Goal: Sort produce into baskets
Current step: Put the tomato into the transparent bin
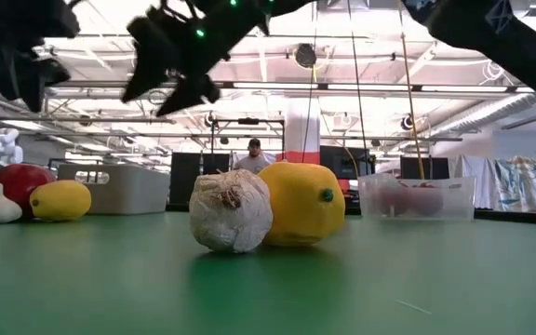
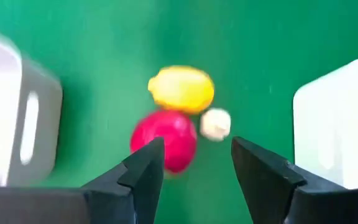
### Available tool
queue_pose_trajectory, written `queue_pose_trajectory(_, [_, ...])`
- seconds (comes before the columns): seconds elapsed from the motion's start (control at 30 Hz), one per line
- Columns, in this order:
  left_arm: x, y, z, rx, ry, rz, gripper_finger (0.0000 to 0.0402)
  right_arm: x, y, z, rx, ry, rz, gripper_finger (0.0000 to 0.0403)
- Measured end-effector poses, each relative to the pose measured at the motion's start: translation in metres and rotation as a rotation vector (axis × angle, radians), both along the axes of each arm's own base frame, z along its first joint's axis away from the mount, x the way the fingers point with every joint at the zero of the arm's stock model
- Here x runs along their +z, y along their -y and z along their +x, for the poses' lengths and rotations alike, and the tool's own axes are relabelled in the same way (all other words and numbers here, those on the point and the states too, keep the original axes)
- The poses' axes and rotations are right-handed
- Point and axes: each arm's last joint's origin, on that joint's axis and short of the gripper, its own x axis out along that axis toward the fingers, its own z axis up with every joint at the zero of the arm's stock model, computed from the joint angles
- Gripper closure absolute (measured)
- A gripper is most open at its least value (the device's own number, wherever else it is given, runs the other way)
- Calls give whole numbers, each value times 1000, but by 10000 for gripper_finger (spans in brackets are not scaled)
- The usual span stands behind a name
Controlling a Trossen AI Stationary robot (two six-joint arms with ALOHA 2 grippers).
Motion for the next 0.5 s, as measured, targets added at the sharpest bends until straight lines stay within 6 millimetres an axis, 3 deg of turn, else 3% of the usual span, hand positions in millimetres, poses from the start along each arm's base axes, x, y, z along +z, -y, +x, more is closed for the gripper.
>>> queue_pose_trajectory(0.07, [-1, 0, 3, -1, -7, 14, 207, 7, 7, -9, -28, -39, 1, 33])
queue_pose_trajectory(0.23, [-5, 2, 11, -44, -50, -3, 186, 47, 19, -30, -90, -10, 12, 33])
queue_pose_trajectory(0.5, [-19, 14, 38, -133, -162, -6, 93, 41, 19, -37, -47, -111, -15, 33])
